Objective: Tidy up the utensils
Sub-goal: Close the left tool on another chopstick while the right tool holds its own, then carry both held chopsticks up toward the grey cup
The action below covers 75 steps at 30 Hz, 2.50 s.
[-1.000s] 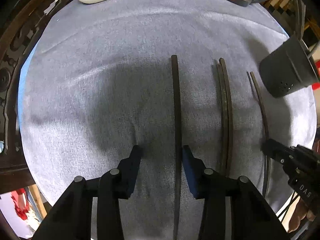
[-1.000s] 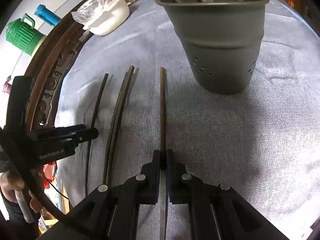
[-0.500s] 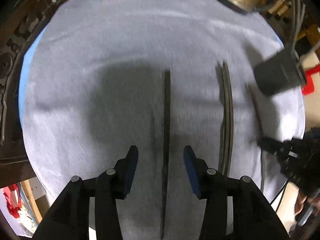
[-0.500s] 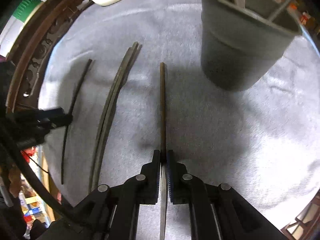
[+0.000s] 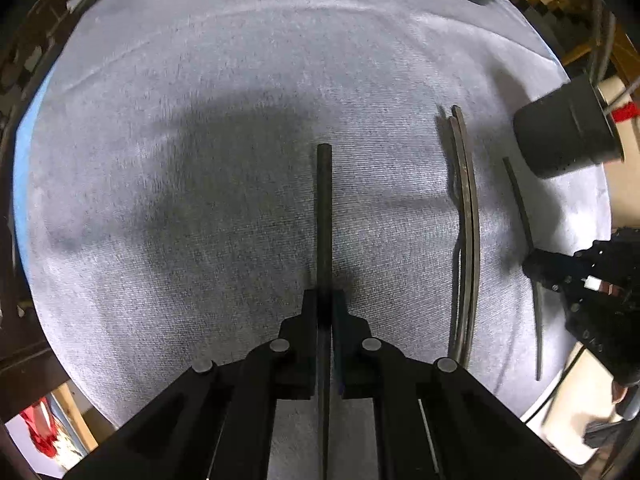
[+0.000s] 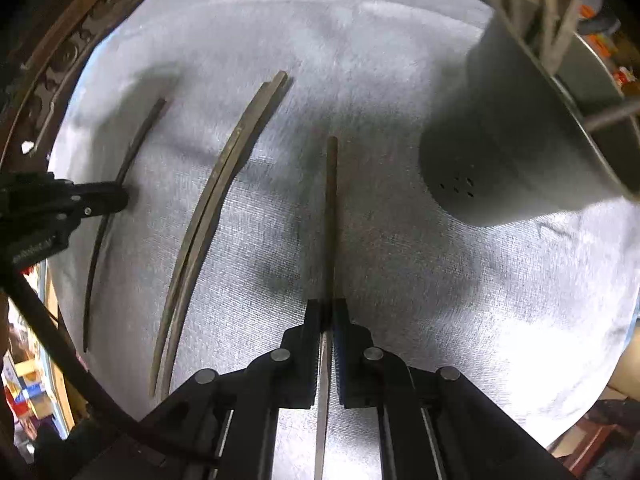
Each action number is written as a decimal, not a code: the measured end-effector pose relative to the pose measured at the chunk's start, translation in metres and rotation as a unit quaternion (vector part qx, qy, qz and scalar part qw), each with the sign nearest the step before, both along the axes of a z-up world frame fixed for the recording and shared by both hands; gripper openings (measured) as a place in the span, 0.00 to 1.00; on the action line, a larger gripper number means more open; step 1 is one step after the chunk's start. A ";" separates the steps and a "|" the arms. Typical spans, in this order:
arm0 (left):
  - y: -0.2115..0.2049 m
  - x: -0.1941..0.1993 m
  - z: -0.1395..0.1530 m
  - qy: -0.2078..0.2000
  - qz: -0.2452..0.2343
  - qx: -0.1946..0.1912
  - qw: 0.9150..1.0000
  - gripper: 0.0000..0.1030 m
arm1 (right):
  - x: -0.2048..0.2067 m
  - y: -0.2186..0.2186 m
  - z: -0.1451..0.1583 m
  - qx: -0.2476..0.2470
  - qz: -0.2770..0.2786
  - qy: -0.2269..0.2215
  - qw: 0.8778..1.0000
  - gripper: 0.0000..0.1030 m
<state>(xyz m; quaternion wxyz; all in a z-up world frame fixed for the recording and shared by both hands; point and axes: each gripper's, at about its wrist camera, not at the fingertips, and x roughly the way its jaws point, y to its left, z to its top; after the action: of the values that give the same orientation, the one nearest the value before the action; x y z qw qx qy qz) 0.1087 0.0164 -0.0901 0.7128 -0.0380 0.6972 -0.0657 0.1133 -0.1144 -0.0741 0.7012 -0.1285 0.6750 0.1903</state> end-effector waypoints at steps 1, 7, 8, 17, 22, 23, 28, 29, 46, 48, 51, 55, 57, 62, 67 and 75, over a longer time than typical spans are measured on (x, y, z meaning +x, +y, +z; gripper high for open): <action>0.005 0.005 0.002 0.003 -0.002 0.002 1.000 0.07 | 0.003 0.004 0.001 -0.008 0.008 0.005 1.000 0.08; 0.028 0.010 -0.016 -0.015 -0.008 0.007 1.000 0.07 | 0.002 0.017 0.008 -0.009 0.013 -0.014 1.000 0.06; 0.034 0.005 -0.008 -0.037 0.000 -0.007 0.999 0.07 | -0.005 0.014 0.015 0.008 0.003 -0.021 1.000 0.06; 0.082 -0.035 0.075 -0.243 0.103 -0.059 0.963 0.07 | -0.067 -0.044 0.112 0.168 -0.105 -0.211 0.957 0.06; 0.067 -0.053 0.093 -0.332 0.142 -0.029 0.932 0.07 | -0.097 -0.089 0.138 0.217 -0.204 -0.345 0.890 0.06; 0.061 -0.055 0.100 -0.348 0.152 -0.018 0.925 0.07 | -0.100 -0.095 0.140 0.207 -0.217 -0.372 0.878 0.06; 0.051 -0.062 0.110 -0.412 0.188 0.007 0.892 0.07 | -0.101 -0.108 0.133 0.177 -0.243 -0.451 0.840 0.06; 0.049 -0.064 0.110 -0.432 0.191 0.013 0.881 0.07 | -0.102 -0.108 0.128 0.176 -0.247 -0.458 0.836 0.06; 0.061 -0.129 0.118 -0.483 0.164 0.031 0.859 0.07 | -0.176 -0.110 0.109 0.163 -0.232 -0.477 0.832 0.06; 0.062 -0.135 0.119 -0.483 0.164 0.025 0.860 0.07 | -0.182 -0.113 0.108 0.165 -0.237 -0.474 0.832 0.06; 0.064 -0.144 0.120 -0.481 0.165 0.014 0.861 0.07 | -0.184 -0.117 0.110 0.170 -0.244 -0.466 0.833 0.06; 0.067 -0.148 0.121 -0.475 0.170 0.006 0.863 0.07 | -0.185 -0.123 0.110 0.179 -0.257 -0.458 0.832 0.06; 0.068 -0.148 0.122 -0.472 0.174 -0.001 0.864 0.07 | -0.182 -0.127 0.110 0.187 -0.264 -0.453 0.830 0.06; 0.069 -0.144 0.126 -0.463 0.181 -0.018 0.868 0.06 | -0.180 -0.136 0.112 0.208 -0.281 -0.449 0.822 0.06; 0.072 -0.138 0.137 -0.461 0.194 -0.049 0.865 0.06 | -0.179 -0.144 0.124 0.228 -0.290 -0.455 0.810 0.06; 0.073 -0.126 0.155 -0.458 0.211 -0.100 0.858 0.06 | -0.175 -0.145 0.141 0.245 -0.287 -0.467 0.800 0.06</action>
<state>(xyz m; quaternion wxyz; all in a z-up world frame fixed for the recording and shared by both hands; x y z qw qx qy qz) -0.0177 0.0891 0.0653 0.9408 -0.2208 0.2571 0.0073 -0.0614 -0.2598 0.0666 0.9621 0.1737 0.2027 0.0560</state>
